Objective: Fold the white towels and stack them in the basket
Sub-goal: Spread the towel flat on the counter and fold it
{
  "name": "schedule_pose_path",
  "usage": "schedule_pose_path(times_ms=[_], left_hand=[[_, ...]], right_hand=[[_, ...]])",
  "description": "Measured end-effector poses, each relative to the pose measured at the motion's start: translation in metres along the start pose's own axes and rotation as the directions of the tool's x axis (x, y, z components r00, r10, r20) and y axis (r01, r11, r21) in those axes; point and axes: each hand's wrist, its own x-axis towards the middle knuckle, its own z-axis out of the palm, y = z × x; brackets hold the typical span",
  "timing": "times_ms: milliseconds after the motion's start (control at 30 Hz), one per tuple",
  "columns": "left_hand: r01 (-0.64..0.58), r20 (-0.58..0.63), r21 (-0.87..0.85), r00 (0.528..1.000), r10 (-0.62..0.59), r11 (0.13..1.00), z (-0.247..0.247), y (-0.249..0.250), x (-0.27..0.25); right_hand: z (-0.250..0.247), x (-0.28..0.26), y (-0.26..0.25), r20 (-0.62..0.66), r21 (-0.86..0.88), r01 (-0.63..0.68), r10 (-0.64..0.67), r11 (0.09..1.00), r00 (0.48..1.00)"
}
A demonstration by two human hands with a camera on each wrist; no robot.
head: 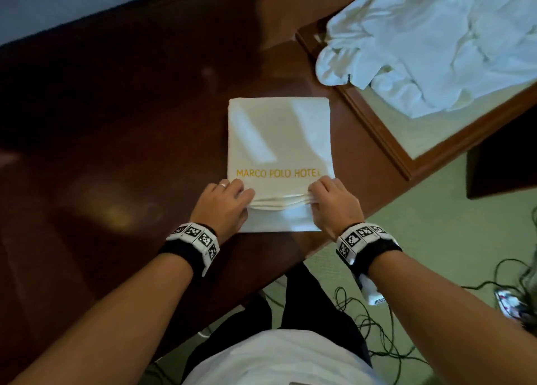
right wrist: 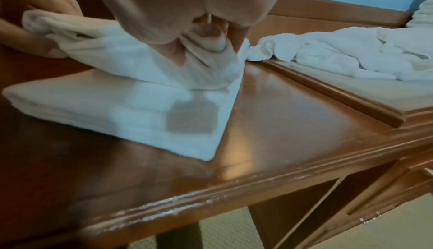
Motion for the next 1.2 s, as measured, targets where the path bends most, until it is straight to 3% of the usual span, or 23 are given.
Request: schedule_pose_path(times_ms=[67,200,333,433,500,567,667,800,933,1000,1100,1167,1200], left_hand=[[-0.023,-0.001,-0.034,1.000,0.023,0.999,0.005,0.001,-0.009],[-0.055,0.110,-0.064,0.992,0.061,0.996,0.026,0.002,-0.025],[-0.022,-0.020,-0.088,1.000,0.021,0.996,0.024,0.008,-0.024],[-0.001,-0.132,-0.178,0.991,-0.023,0.984,0.024,0.013,-0.035],[-0.041,-0.061,-0.132,0.998,0.033,0.990,0.032,0.012,-0.046],[-0.051,0.052,-0.088,0.997,0.056,0.995,0.040,0.008,-0.052],[-0.050,0.045,-0.042,0.998,0.051,0.998,0.042,0.005,-0.048],[-0.051,0.028,0.011,0.998,0.051,0.999,0.044,0.011,-0.048],[-0.012,0.200,-0.030,0.980,0.017,0.999,0.038,0.011,-0.044],[-0.012,0.210,-0.052,0.977,0.023,0.999,0.029,0.005,-0.032],[0.016,0.004,-0.102,1.000,-0.015,0.995,0.018,0.004,-0.005],[0.029,-0.101,-0.125,0.994,-0.042,0.992,0.019,0.011,0.016],[0.045,-0.082,-0.124,0.995,-0.056,0.991,0.023,0.015,0.024]], right_hand=[[0.000,-0.012,0.000,-0.015,-0.051,0.054,-0.054,0.997,0.998],[0.013,-0.039,0.006,0.212,-0.156,0.086,-0.051,0.984,0.976],[0.010,-0.034,0.002,0.067,-0.056,-0.016,0.020,0.998,0.998],[0.007,-0.042,-0.002,-0.031,-0.046,0.041,-0.043,0.998,0.999],[0.013,-0.056,0.002,0.050,-0.143,0.136,-0.130,0.980,0.990],[0.017,-0.067,0.008,0.159,-0.172,0.142,-0.115,0.975,0.981],[0.018,-0.062,0.008,0.124,-0.138,0.094,-0.077,0.986,0.989],[0.020,-0.056,0.000,0.069,-0.137,0.138,-0.130,0.981,0.989],[0.020,-0.068,0.000,0.259,-0.152,0.224,-0.180,0.963,0.949],[0.014,-0.059,0.001,0.219,-0.084,0.199,-0.177,0.976,0.959],[0.009,-0.026,-0.001,-0.029,0.060,0.128,-0.127,0.990,0.992],[0.014,-0.004,-0.007,-0.123,0.034,0.066,-0.062,0.997,0.991],[0.019,0.003,-0.011,-0.100,-0.004,0.028,-0.029,1.000,0.995]])
